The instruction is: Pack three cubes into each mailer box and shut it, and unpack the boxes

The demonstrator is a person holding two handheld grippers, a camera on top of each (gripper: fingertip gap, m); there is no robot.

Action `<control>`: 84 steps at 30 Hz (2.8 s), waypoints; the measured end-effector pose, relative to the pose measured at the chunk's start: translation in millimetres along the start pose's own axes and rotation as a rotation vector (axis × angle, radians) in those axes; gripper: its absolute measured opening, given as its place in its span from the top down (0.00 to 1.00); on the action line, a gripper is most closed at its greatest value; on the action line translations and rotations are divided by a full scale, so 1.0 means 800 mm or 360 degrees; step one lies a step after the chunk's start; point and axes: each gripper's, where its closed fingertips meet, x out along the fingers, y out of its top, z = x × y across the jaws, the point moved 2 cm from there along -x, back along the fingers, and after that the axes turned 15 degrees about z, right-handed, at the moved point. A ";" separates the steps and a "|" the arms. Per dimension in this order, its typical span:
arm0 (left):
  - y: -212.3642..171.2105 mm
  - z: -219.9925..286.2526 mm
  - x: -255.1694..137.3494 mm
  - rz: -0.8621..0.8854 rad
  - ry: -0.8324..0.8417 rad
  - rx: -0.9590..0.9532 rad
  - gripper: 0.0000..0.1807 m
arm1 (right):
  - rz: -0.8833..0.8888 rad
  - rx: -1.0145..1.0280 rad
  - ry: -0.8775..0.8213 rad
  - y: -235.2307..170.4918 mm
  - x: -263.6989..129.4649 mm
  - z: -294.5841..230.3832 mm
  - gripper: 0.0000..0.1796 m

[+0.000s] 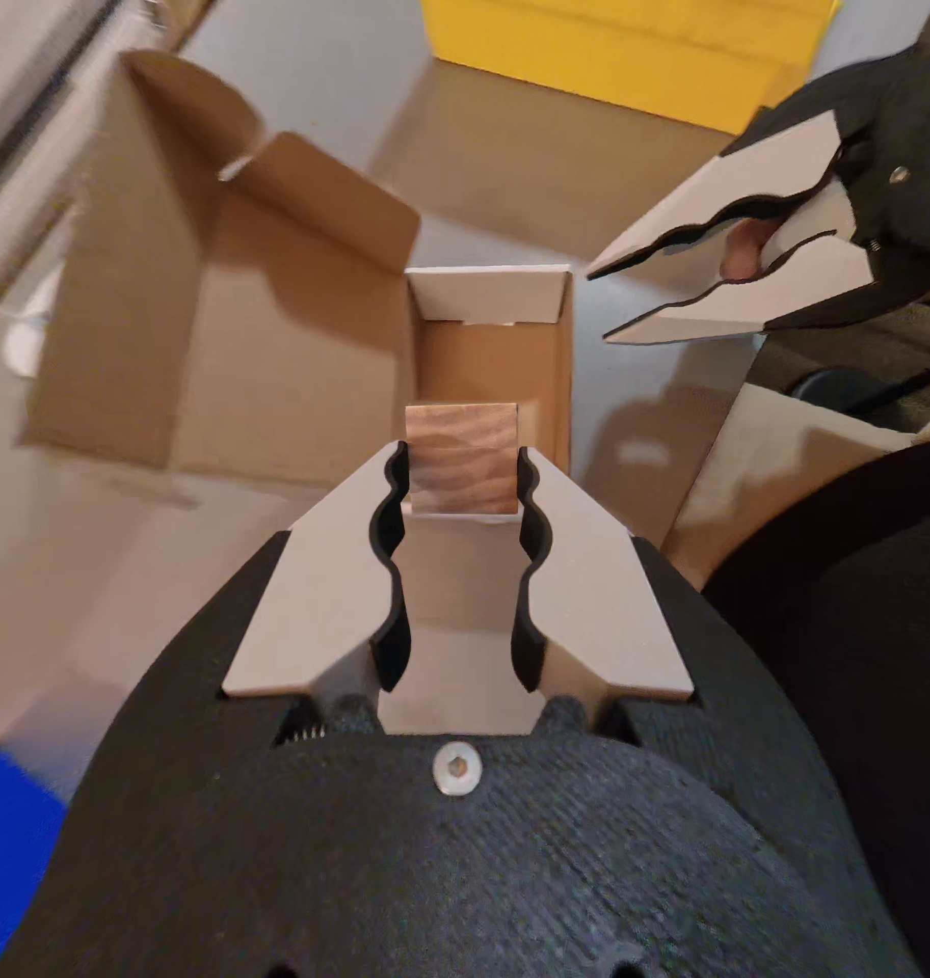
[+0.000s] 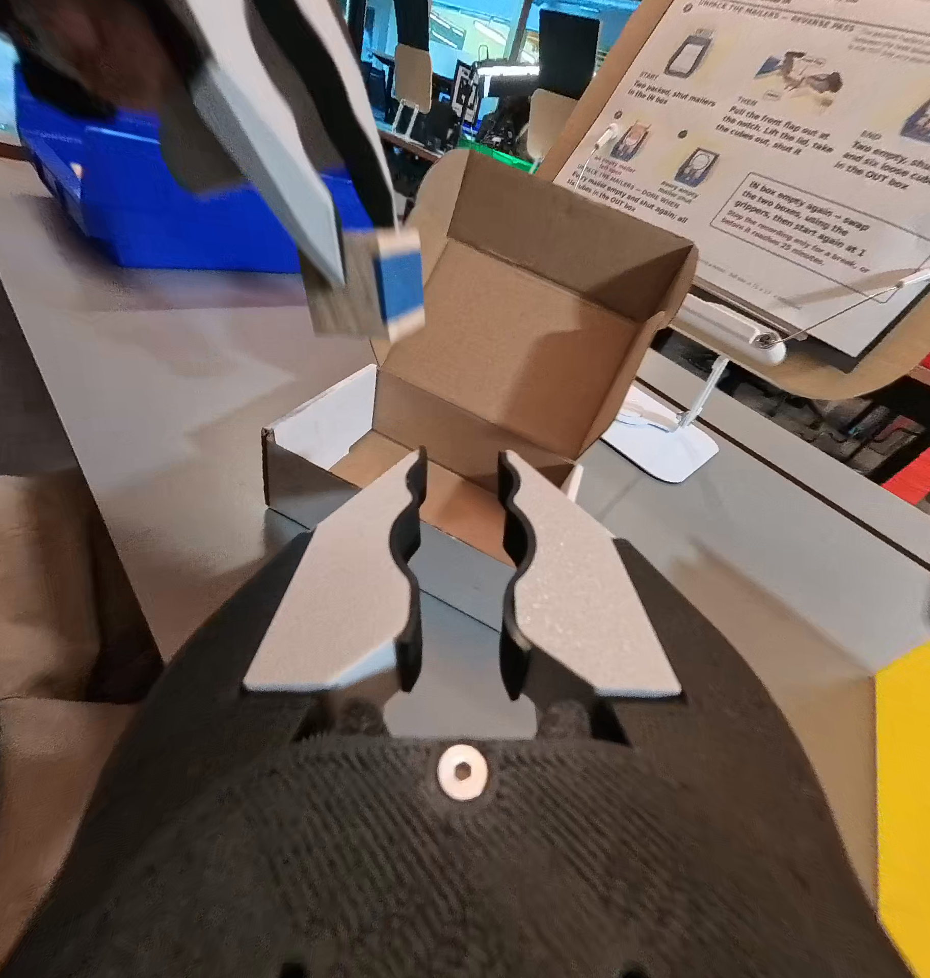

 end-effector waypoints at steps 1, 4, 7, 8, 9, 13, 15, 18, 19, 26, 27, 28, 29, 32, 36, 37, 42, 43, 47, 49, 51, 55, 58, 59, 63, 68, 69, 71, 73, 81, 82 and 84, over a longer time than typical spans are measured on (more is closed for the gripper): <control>-0.004 0.006 0.017 -0.0041 -0.0021 0.0029 0.78 | 0.0018 0.0021 -0.0006 0.004 -0.002 0.002 0.86; -0.028 0.002 0.055 -0.0188 0.0083 0.0155 0.78 | 0.0102 0.0106 0.0004 0.023 -0.009 0.000 0.86; -0.058 0.003 0.078 -0.0335 0.0127 0.0215 0.78 | 0.0129 0.0052 0.0054 0.032 -0.015 -0.010 0.86; -0.066 0.007 0.083 -0.0370 0.0114 0.0219 0.78 | 0.0119 -0.0007 0.0071 0.031 -0.017 -0.012 0.87; -0.071 0.009 0.087 -0.0397 0.0101 0.0221 0.78 | 0.0107 -0.0080 0.0082 0.030 -0.018 -0.014 0.87; -0.083 0.003 0.090 -0.0516 0.0142 0.0317 0.79 | 0.0103 -0.0221 0.0110 0.032 -0.020 -0.016 0.88; -0.084 0.005 0.092 -0.0531 0.0129 0.0300 0.79 | 0.0112 -0.0175 0.0121 0.034 -0.020 -0.017 0.88; -0.080 0.008 0.092 -0.0520 0.0103 0.0257 0.79 | 0.0109 -0.0139 0.0115 0.034 -0.021 -0.014 0.87; -0.078 0.007 0.090 -0.0518 0.0115 0.0260 0.78 | 0.0102 -0.0142 0.0110 0.033 -0.021 -0.013 0.87; -0.060 -0.011 0.041 -0.0358 0.0233 0.0128 0.75 | -0.0009 -0.0107 0.0150 0.015 -0.020 -0.018 0.82; -0.055 -0.019 0.026 -0.0305 0.0256 0.0064 0.74 | -0.0050 -0.0057 0.0191 0.009 -0.019 -0.023 0.78; -0.049 -0.030 0.007 -0.0246 0.0280 -0.0008 0.74 | -0.0095 0.0015 0.0238 0.004 -0.019 -0.030 0.75; -0.043 -0.048 -0.016 -0.0182 0.0345 -0.0083 0.73 | -0.0138 0.0106 0.0287 -0.001 -0.018 -0.038 0.71; -0.040 -0.135 -0.110 0.0020 0.0757 -0.0275 0.71 | -0.0209 0.0354 0.0405 -0.004 -0.016 -0.062 0.64; -0.114 -0.235 -0.233 -0.0031 0.1229 -0.0505 0.71 | -0.0270 0.0423 0.0512 -0.006 -0.015 -0.087 0.77; -0.146 -0.252 -0.257 -0.0112 0.1317 -0.0564 0.72 | -0.0283 0.0436 0.0554 -0.006 -0.015 -0.094 0.84; -0.294 -0.274 -0.309 -0.0376 0.1409 -0.0922 0.72 | -0.0261 0.0489 0.0525 -0.001 -0.006 -0.098 0.80; -0.311 -0.272 -0.308 -0.0395 0.1380 -0.0964 0.73 | -0.0259 0.0470 0.0495 -0.001 -0.003 -0.095 0.77; -0.332 -0.263 -0.289 -0.0443 0.1227 -0.0955 0.73 | -0.0287 0.0396 0.0432 -0.008 0.004 -0.092 0.72; -0.325 -0.261 -0.275 -0.0404 0.1147 -0.0976 0.73 | -0.0306 0.0371 0.0437 -0.013 0.008 -0.094 0.72; -0.324 -0.261 -0.263 -0.0407 0.1103 -0.0985 0.73 | -0.0344 0.0331 0.0437 -0.023 0.010 -0.095 0.71; -0.348 -0.262 -0.247 -0.0570 0.1076 -0.0948 0.74 | -0.0377 0.0291 0.0401 -0.033 0.011 -0.090 0.69; -0.354 -0.269 -0.247 -0.0582 0.1161 -0.0927 0.79 | -0.0374 0.0246 0.0353 -0.033 0.009 -0.080 0.69; -0.350 -0.268 -0.248 -0.0562 0.1170 -0.0931 0.81 | -0.0383 0.0211 0.0326 -0.034 0.008 -0.075 0.68; -0.299 -0.272 -0.268 -0.0341 0.1285 -0.0840 0.87 | -0.0382 0.0187 0.0247 -0.036 0.003 -0.057 0.68; -0.143 -0.217 -0.261 0.0027 0.1119 -0.0525 0.87 | -0.0407 0.0166 0.0173 -0.043 0.002 -0.033 0.69; -0.109 -0.197 -0.249 0.0098 0.1035 -0.0457 0.87 | -0.0412 0.0157 0.0149 -0.045 0.001 -0.025 0.69; -0.048 -0.147 -0.211 0.0260 0.0796 -0.0378 0.87 | -0.0400 0.0191 0.0107 -0.044 -0.001 -0.012 0.69; 0.000 -0.090 -0.159 0.0385 0.0550 -0.0322 0.87 | -0.0367 0.0273 0.0078 -0.041 -0.005 -0.002 0.69; -0.006 0.015 0.085 0.0127 0.0283 0.0034 0.86 | -0.0297 0.0119 0.0002 -0.023 -0.028 0.029 0.70; -0.016 0.011 0.102 0.0057 0.0317 0.0113 0.86 | -0.0291 0.0097 0.0000 -0.022 -0.031 0.030 0.70; -0.035 0.011 0.125 -0.0096 0.0278 0.0127 0.86 | -0.0287 0.0069 0.0010 -0.019 -0.034 0.029 0.70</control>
